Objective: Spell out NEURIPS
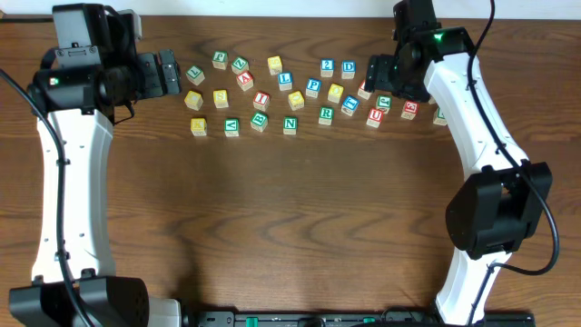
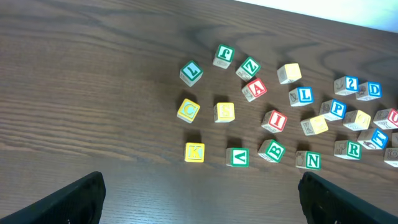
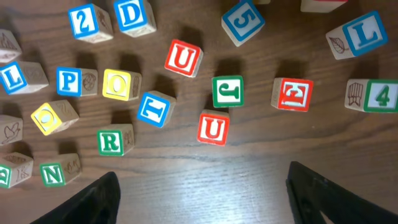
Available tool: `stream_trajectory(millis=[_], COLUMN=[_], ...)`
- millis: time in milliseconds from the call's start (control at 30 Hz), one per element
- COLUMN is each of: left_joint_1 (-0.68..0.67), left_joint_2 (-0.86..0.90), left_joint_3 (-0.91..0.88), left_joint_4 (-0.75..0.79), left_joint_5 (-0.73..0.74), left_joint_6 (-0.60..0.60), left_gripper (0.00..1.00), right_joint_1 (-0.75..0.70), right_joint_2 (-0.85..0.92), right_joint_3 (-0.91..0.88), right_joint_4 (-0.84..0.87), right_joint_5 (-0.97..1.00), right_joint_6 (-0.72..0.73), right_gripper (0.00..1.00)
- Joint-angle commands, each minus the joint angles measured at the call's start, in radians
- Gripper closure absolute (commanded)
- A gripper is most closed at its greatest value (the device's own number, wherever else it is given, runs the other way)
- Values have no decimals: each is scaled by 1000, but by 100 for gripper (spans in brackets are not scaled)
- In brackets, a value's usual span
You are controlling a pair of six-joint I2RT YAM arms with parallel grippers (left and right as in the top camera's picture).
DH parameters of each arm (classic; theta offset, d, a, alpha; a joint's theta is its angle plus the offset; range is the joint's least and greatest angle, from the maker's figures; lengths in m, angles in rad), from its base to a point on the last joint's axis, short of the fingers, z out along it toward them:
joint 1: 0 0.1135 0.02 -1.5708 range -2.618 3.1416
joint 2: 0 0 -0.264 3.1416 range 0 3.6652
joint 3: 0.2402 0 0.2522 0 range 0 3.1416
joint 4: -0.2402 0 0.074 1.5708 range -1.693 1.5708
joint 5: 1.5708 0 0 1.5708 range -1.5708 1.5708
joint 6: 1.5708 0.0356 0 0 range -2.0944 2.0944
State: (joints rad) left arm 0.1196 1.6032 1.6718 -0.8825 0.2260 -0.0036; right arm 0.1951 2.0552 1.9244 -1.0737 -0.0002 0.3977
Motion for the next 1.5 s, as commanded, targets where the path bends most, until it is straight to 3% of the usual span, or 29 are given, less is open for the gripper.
stream_trajectory(millis=[0, 433, 800, 1033, 1300, 1467], left_joint_1=[-3, -3, -3, -3, -3, -3], left_joint_2=[19, 50, 63, 63, 63, 63], left_joint_3=[1, 1, 1, 1, 1, 1], left_joint_4=[2, 5, 8, 7, 0, -8], left_joint_5=[-13, -13, -18, -222, -224, -224], left_joint_6=[-9, -10, -10, -86, -89, -88], left_gripper=[2, 2, 2, 2, 2, 2], right_joint_1=[6, 31, 214, 311, 374, 383], right_joint_2=[23, 74, 120, 158, 229, 269], right_joint_3=[-9, -10, -10, -10, -10, -10], right_joint_4=[6, 52, 220, 280, 313, 319], right_joint_5=[20, -58, -89, -53, 2, 2], right_joint_6=[53, 61, 64, 70, 69, 69], right_gripper=[23, 35, 37, 37, 37, 44])
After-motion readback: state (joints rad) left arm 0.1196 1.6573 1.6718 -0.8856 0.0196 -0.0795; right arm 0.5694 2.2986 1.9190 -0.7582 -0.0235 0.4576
